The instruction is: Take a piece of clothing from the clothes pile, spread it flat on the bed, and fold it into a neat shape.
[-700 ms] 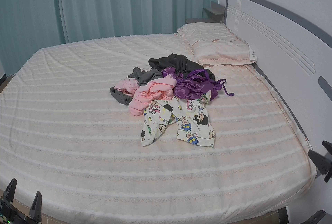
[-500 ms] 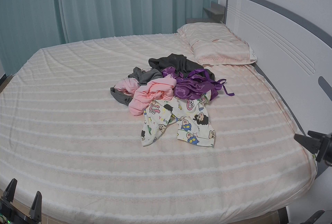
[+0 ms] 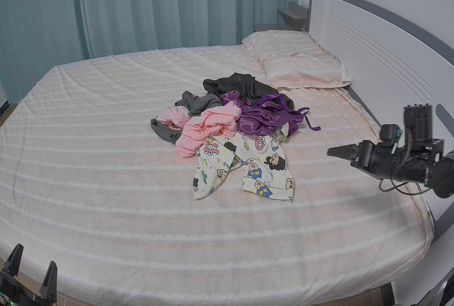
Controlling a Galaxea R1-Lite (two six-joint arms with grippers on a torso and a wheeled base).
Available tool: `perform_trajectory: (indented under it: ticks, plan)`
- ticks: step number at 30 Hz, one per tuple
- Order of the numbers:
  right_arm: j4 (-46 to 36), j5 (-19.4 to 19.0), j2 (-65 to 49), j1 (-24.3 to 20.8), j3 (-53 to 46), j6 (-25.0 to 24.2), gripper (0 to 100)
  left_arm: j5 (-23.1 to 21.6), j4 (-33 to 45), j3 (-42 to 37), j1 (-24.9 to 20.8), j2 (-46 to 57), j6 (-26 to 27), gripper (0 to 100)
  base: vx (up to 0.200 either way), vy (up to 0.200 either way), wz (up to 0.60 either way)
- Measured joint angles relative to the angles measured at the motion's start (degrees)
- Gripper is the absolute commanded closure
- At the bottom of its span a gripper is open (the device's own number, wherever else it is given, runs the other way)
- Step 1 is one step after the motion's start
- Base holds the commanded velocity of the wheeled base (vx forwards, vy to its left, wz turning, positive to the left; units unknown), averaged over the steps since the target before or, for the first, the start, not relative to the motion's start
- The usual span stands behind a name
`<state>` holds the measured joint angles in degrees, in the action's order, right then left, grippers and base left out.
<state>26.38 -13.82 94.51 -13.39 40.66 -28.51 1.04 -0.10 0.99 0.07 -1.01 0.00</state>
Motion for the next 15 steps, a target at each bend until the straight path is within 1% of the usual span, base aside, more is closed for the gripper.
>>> perform_trajectory:
  ticks: [8, 12, 15]
  plan:
    - [3.7, 3.1, 23.1, -3.3, 16.1, -7.3, 0, 0.0, 0.0, 0.0, 0.0, 0.0, 0.0, 0, 0.000, 0.000, 0.00]
    - [4.9, 4.5, 32.6, -4.7, 23.4, -10.0, 0, 0.0, 0.0, 0.0, 0.0, 0.0, 0.0, 0, 0.000, 0.000, 0.00]
    - [5.3, 5.4, 37.4, -5.4, 27.0, -11.0, 0, 0.0, 0.0, 0.0, 0.0, 0.0, 0.0, 0, 0.000, 0.000, 0.00]
